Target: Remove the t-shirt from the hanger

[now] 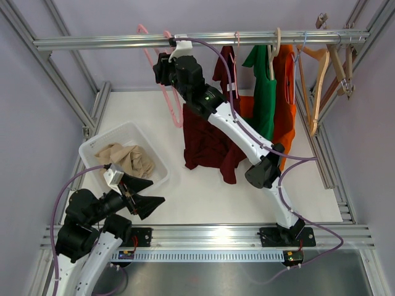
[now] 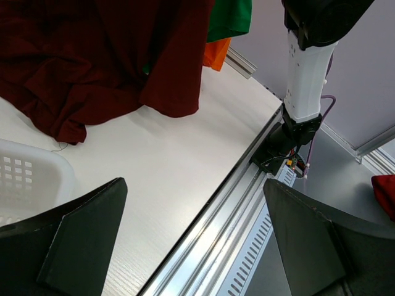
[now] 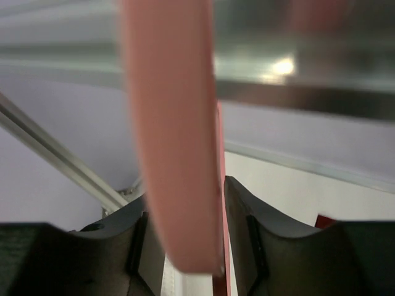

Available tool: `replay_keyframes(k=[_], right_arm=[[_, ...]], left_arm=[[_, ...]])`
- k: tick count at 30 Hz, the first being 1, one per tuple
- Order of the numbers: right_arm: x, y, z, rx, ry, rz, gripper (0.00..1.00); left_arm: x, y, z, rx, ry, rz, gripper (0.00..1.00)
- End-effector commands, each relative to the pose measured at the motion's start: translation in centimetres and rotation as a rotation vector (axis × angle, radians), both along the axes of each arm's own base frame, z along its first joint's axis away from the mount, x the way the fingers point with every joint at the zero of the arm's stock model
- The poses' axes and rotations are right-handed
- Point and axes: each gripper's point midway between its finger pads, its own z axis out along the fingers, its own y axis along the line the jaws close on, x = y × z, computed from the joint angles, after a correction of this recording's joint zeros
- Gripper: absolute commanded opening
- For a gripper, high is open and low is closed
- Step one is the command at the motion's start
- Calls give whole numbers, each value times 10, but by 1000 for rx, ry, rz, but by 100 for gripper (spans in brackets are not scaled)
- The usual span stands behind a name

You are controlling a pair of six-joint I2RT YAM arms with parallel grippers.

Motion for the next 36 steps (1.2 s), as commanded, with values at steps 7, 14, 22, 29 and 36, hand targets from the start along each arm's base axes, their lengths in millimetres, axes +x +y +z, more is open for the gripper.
replay_keyframes(k=[7, 14, 22, 29, 36], right_arm=[[-67, -49, 57, 33, -7, 52, 69], [-105, -86, 73, 43, -7, 75, 77], [-138, -150, 77, 10, -13, -24, 48], [-133, -234, 52, -65, 62, -254, 16], [-102, -266, 36, -163, 143, -324, 51]], left_arm=[[-5, -4, 10, -28, -42, -41, 99], [-2, -4, 9, -25, -32, -30, 99], [3, -3, 7, -20, -16, -11, 99], [9, -1, 5, -20, -2, 18, 99], [12, 0, 4, -17, 7, 32, 99]])
